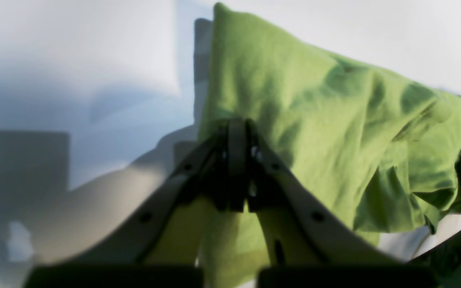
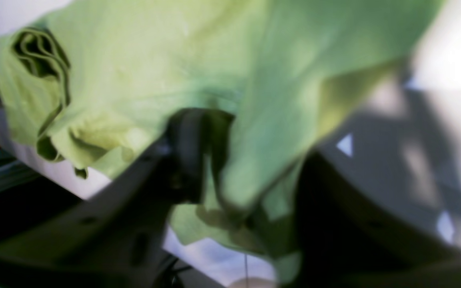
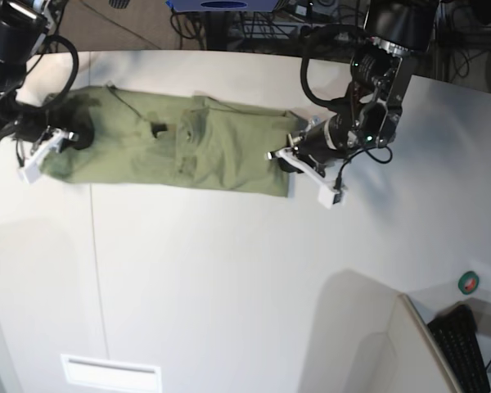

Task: Layout the t-shirt on the table in an organized manner, then fold the t-shirt properly
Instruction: 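Grasp both ends of the folded shirt and fold them toward the middle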

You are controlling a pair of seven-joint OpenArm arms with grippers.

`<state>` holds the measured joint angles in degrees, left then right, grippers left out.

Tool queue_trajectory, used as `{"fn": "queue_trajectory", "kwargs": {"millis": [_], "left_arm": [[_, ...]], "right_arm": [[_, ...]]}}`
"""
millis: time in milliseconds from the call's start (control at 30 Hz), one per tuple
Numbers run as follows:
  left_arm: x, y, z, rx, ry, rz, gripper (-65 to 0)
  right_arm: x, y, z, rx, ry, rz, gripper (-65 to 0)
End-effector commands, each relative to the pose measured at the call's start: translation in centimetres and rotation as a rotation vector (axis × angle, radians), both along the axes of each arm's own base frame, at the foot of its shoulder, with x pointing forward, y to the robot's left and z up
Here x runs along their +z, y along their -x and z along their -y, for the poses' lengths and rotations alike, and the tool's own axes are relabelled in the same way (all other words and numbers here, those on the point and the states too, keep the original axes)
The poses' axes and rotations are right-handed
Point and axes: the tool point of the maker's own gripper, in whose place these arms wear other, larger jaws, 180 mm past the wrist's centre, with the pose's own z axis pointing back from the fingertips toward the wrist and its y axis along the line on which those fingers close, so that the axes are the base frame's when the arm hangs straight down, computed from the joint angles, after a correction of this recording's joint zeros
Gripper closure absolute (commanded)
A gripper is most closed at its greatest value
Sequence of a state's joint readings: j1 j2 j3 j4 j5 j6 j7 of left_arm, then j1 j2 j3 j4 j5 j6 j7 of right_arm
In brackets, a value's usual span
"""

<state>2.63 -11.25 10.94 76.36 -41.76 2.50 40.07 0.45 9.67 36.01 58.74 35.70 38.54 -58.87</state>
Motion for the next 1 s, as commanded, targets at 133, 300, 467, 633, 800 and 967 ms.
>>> {"fn": "queue_trajectory", "kwargs": {"millis": [133,300,467,633,800,967], "left_arm": [[-1.0,0.0,2.0,-0.068,0.002,-0.026,0.0],[-1.0,0.0,3.3,-0.080,0.021,-0.028,0.0],[-0.5,-0.7,4.4,-0.080,0.043,-0.015,0.0],[0.1,-1.5,4.5,-0.081,0.044,0.004,0.0],[0.5,-2.2,4.5,-0.081,0.044,0.017,0.0],[0.6,-2.6,4.2,-0.081,0.037,0.025,0.0]], "right_arm": [[1.4,-2.5,0.9,-0.038,0.012,0.048,0.0],[1.6,-3.0,2.1,-0.170,0.041,-0.025,0.0],[4.5,-4.7,0.7,-0.095,0.143,0.047,0.0],[7.4,-5.9,-0.8,-0.144,0.196,0.069,0.0],[9.7,-6.0,-4.6,-0.099,0.212,0.104,0.0],[10.8,-5.4,-9.1,-0.038,0.195,0.106,0.0]]}}
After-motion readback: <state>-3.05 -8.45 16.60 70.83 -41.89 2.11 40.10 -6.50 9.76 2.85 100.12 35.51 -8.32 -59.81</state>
